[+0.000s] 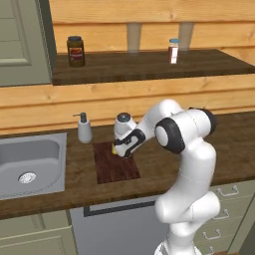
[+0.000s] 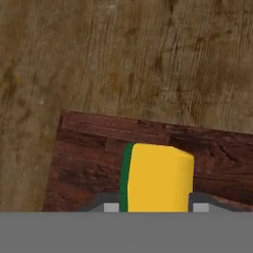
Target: Pick up the sponge from the counter and clean the cutting board by briefly scrubbing or pressing down on the cutting board. Once finished, release the sponge.
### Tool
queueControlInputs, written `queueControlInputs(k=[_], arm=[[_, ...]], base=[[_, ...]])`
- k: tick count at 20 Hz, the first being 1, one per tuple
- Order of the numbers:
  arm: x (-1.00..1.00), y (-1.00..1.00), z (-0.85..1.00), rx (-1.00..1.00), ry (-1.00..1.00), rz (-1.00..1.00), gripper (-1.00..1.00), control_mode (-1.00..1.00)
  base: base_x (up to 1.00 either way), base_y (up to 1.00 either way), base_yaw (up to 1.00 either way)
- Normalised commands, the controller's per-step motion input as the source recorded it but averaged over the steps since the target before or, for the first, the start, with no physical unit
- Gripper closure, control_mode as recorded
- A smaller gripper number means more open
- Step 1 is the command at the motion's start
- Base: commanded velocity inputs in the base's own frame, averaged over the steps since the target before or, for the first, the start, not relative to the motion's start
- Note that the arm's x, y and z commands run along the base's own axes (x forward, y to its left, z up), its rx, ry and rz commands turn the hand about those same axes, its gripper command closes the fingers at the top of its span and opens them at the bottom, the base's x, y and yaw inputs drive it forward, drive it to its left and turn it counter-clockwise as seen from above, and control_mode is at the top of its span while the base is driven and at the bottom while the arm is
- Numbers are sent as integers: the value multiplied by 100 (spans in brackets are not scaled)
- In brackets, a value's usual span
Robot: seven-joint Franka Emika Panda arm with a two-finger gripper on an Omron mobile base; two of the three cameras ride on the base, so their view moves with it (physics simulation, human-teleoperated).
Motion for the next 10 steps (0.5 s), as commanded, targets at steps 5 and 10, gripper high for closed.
queueControlInputs(k=[5,10], arm=[[82,-2,-18,1,-11,-2,100,-100],[66,0,-8,0,-8,-2,100,-100]], base=[[0,0,0],[0,0,0]])
